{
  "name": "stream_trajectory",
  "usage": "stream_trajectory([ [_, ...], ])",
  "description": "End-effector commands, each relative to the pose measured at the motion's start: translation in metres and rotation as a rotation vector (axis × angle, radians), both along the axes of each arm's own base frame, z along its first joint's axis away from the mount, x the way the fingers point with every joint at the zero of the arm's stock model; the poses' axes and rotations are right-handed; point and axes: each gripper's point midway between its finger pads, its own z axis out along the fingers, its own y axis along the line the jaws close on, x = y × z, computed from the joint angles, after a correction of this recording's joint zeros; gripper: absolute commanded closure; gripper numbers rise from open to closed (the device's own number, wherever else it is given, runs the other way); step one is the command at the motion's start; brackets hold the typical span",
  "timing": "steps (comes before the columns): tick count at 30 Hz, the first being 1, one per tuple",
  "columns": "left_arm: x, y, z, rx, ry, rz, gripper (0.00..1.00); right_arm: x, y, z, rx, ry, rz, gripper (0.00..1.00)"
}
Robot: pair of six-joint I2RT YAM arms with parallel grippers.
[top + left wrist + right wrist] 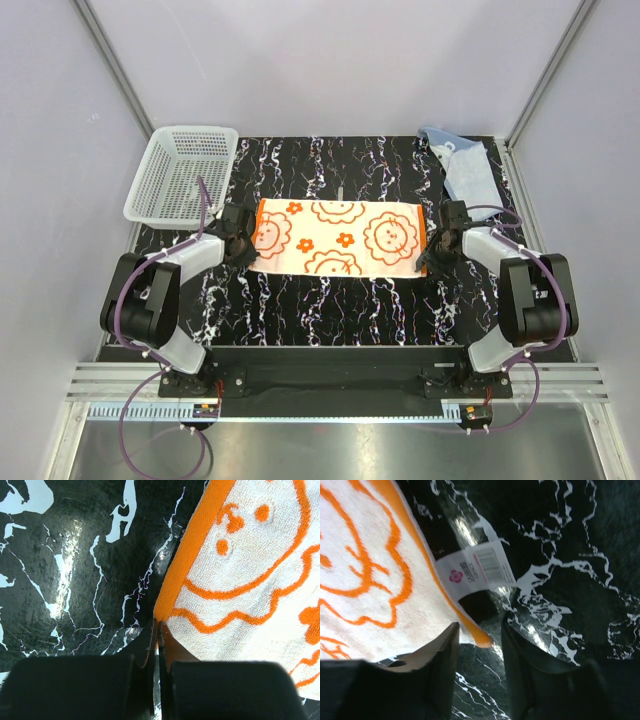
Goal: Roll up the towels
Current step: Fold the towel
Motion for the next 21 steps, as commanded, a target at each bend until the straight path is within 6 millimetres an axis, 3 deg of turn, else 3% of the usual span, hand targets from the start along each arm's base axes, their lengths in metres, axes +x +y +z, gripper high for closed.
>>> stream_trajectory([
  [1, -0.011, -0.001, -0.007, -0.014, 0.039, -0.005, 1.00, 0.015, -0.001, -0.001, 0.001, -0.032, -0.023, 0.56],
  [7, -0.012, 0.001, -0.006, -0.005, 0.044, -0.002, 1.00, 0.007, -0.001, -0.003, 0.005, -0.025, -0.023, 0.78],
  [14, -0.022, -0.002, 0.006, -0.046, 0.026, 0.019, 1.00, -0.006, -0.004, 0.014, -0.004, -0.045, -0.015, 1.00],
  [21, -0.058, -0.004, 0.021, -0.125, 0.044, 0.050, 1.00, -0.032, -0.003, 0.032, 0.029, -0.050, -0.057, 1.00],
])
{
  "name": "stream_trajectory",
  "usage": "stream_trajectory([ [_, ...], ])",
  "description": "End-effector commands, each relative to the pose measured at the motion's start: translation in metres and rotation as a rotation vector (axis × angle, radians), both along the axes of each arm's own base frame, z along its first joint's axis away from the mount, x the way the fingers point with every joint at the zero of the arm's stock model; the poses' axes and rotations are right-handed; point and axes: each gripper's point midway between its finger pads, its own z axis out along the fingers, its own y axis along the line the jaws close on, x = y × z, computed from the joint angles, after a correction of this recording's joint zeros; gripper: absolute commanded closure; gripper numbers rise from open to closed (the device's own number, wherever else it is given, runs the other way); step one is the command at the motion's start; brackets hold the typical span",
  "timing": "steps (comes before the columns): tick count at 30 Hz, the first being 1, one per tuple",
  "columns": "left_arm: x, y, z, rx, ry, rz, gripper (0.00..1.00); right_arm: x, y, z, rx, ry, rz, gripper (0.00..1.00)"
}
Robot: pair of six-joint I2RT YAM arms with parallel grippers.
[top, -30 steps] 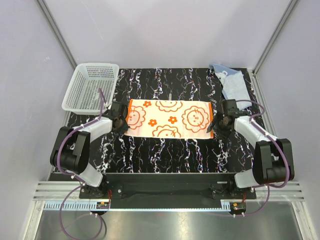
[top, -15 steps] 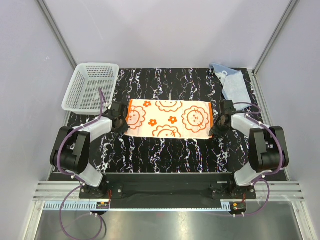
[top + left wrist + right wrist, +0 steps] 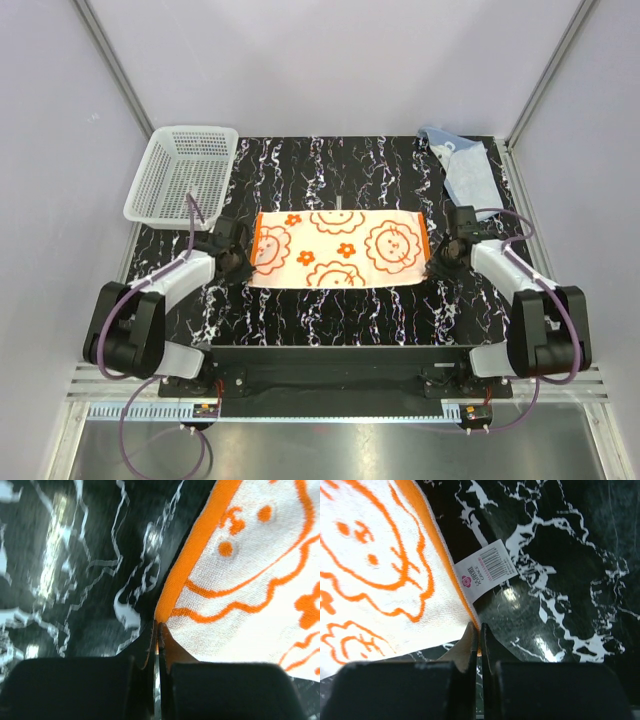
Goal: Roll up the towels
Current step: Fold the towel
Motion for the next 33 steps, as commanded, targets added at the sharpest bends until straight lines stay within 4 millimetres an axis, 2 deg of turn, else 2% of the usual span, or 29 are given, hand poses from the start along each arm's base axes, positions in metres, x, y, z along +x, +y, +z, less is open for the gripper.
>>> stream_trajectory([
  [1, -0.019, -0.004, 0.016, -0.062, -0.003, 0.024, 1.00, -0.019, 0.001, 0.010, 0.028, 0.012, -0.038, 1.00],
  [2, -0.022, -0.004, 0.024, -0.073, -0.017, 0.023, 1.00, -0.022, 0.002, 0.013, 0.041, 0.004, -0.041, 1.00],
  [7, -0.038, -0.002, 0.039, -0.091, -0.030, 0.033, 1.00, -0.043, 0.011, 0.013, 0.100, 0.029, -0.055, 1.00],
  [11, -0.043, -0.002, 0.060, -0.110, -0.070, 0.031, 1.00, -0.049, 0.010, 0.020, 0.102, 0.009, -0.057, 1.00],
  [13, -0.045, 0.000, 0.065, -0.107, -0.072, 0.031, 1.00, -0.046, 0.009, 0.027, 0.093, -0.002, -0.051, 1.00],
  [15, -0.041, -0.001, 0.076, -0.104, -0.093, 0.025, 1.00, -0.034, 0.008, 0.040, 0.082, -0.036, -0.031, 1.00],
  [17, -0.036, 0.001, 0.078, -0.085, -0.088, 0.027, 1.00, -0.027, 0.008, 0.044, 0.075, -0.030, -0.016, 1.00],
  [18, -0.030, 0.001, 0.084, -0.082, -0.099, 0.019, 1.00, -0.017, 0.009, 0.054, 0.074, -0.053, 0.003, 1.00],
  [20, -0.022, -0.001, 0.082, -0.067, -0.080, 0.006, 1.00, -0.008, 0.010, 0.054, 0.069, -0.038, 0.018, 1.00],
  [23, -0.005, -0.001, 0.085, -0.037, -0.067, -0.009, 1.00, 0.016, 0.013, 0.067, 0.070, -0.063, 0.047, 1.00],
  [28, 0.030, -0.002, 0.097, -0.014, -0.072, -0.021, 1.00, 0.045, 0.015, 0.074, 0.061, -0.076, 0.074, 1.00],
  [31, 0.043, 0.000, 0.095, -0.003, -0.055, -0.018, 1.00, 0.062, 0.016, 0.076, 0.050, -0.073, 0.093, 1.00],
  [33, 0.055, 0.000, 0.101, -0.004, -0.067, -0.020, 1.00, 0.074, 0.015, 0.074, 0.040, -0.068, 0.100, 1.00],
])
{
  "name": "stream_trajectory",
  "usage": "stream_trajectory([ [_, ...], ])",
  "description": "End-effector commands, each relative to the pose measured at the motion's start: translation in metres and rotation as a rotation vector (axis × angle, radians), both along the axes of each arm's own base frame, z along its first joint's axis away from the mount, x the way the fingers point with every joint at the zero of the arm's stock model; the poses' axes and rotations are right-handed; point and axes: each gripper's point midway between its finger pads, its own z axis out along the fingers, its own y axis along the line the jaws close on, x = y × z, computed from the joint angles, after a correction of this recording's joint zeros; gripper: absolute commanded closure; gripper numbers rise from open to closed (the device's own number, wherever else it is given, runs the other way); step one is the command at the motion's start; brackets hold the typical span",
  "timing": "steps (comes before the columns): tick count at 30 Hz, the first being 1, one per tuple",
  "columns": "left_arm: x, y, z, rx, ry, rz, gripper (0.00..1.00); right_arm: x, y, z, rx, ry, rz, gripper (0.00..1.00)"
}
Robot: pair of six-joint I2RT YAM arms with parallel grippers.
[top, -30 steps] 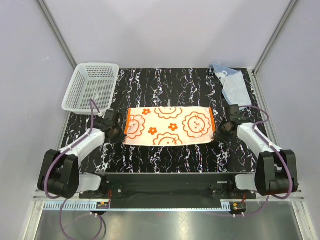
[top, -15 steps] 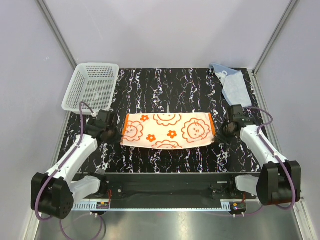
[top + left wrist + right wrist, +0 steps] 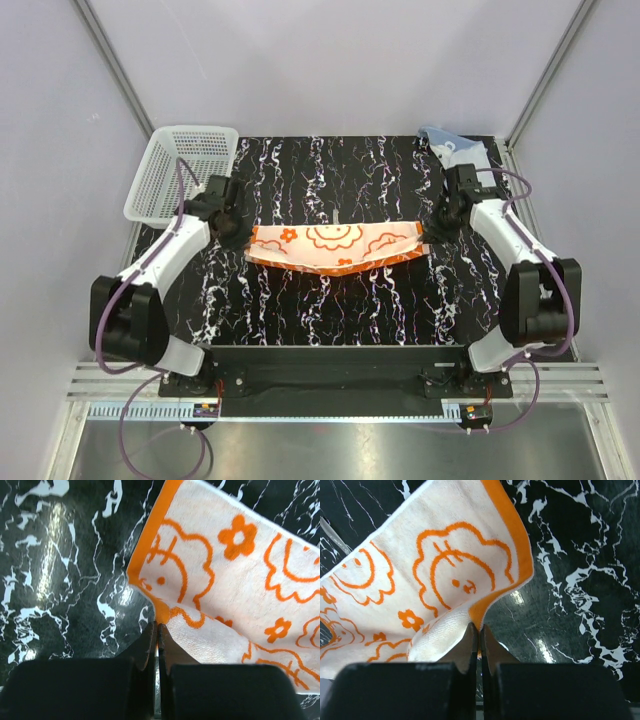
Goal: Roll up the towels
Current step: Fold the towel
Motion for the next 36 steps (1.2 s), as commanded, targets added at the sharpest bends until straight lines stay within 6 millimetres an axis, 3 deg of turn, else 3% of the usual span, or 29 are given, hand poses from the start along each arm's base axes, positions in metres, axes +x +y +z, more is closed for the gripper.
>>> stream_trajectory([
  [1, 0.026, 0.004, 0.011, 0.021, -0.030, -0.009, 1.00, 0.020, -0.002, 0.003, -0.021, -0.011, 0.034, 1.00],
  [2, 0.033, 0.004, 0.016, 0.023, -0.042, -0.009, 1.00, 0.028, -0.002, 0.007, -0.027, -0.024, 0.035, 1.00],
  [7, 0.053, 0.006, 0.005, 0.044, -0.010, -0.008, 1.00, 0.048, -0.003, -0.003, -0.045, -0.003, 0.045, 1.00],
  [16, 0.081, 0.005, -0.009, 0.067, 0.027, -0.014, 1.00, 0.068, -0.010, -0.017, -0.052, 0.026, 0.042, 1.00],
  [36, 0.112, 0.010, -0.021, 0.093, 0.060, -0.006, 1.00, 0.095, -0.014, -0.024, -0.031, 0.029, 0.048, 1.00],
])
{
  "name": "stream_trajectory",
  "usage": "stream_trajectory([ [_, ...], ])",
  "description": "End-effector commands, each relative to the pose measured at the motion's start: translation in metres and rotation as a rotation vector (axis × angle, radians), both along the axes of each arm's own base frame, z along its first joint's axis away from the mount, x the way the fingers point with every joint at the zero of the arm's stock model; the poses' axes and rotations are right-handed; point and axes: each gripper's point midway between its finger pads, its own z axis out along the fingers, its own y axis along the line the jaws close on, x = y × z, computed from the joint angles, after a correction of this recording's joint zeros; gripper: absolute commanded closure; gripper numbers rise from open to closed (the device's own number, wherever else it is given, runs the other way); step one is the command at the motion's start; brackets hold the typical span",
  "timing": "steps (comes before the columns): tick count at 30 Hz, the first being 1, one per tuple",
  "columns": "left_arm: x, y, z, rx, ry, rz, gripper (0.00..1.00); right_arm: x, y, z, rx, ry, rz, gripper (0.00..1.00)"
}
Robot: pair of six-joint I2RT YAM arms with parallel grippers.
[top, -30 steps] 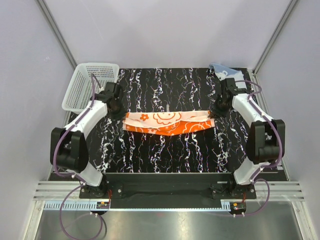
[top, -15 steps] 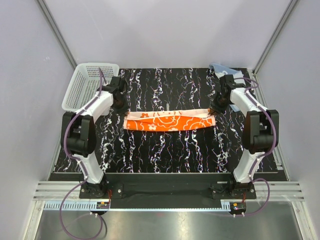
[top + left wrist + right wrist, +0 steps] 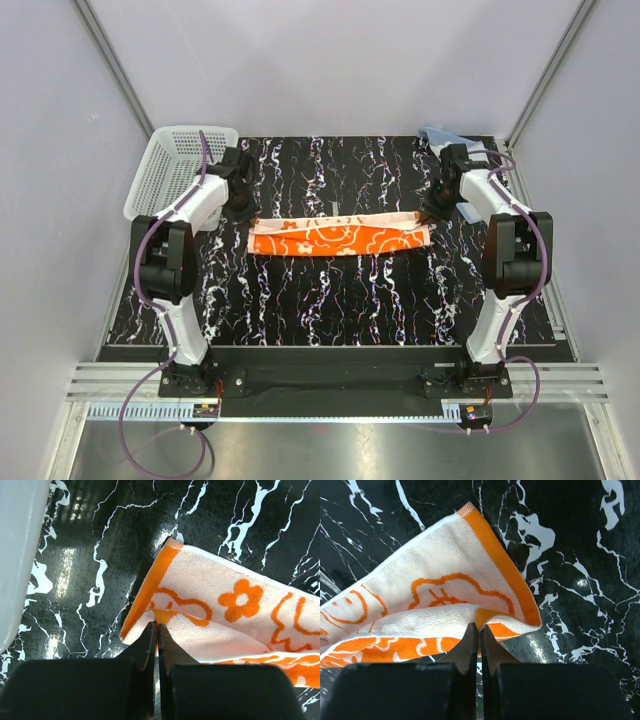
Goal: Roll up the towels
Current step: Fold the towel
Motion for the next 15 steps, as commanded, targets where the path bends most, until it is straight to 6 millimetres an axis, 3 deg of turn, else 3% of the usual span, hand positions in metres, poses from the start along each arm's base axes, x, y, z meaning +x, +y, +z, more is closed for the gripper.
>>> stream_trajectory([
  [1, 0.018, 0.008, 0.012, 0.027, -0.043, 0.001, 1.00, 0.018, -0.001, 0.013, 0.006, -0.045, 0.017, 1.00],
  [7, 0.032, 0.010, 0.007, 0.033, -0.037, 0.007, 1.00, 0.028, -0.002, 0.003, 0.004, -0.033, 0.016, 1.00],
  [13, 0.044, 0.014, -0.012, 0.028, -0.003, 0.028, 1.00, 0.046, -0.006, -0.008, 0.007, -0.046, 0.008, 0.98],
  [15, 0.052, 0.014, -0.016, 0.021, -0.008, 0.035, 0.91, 0.051, -0.011, -0.014, -0.002, -0.040, -0.005, 0.90],
])
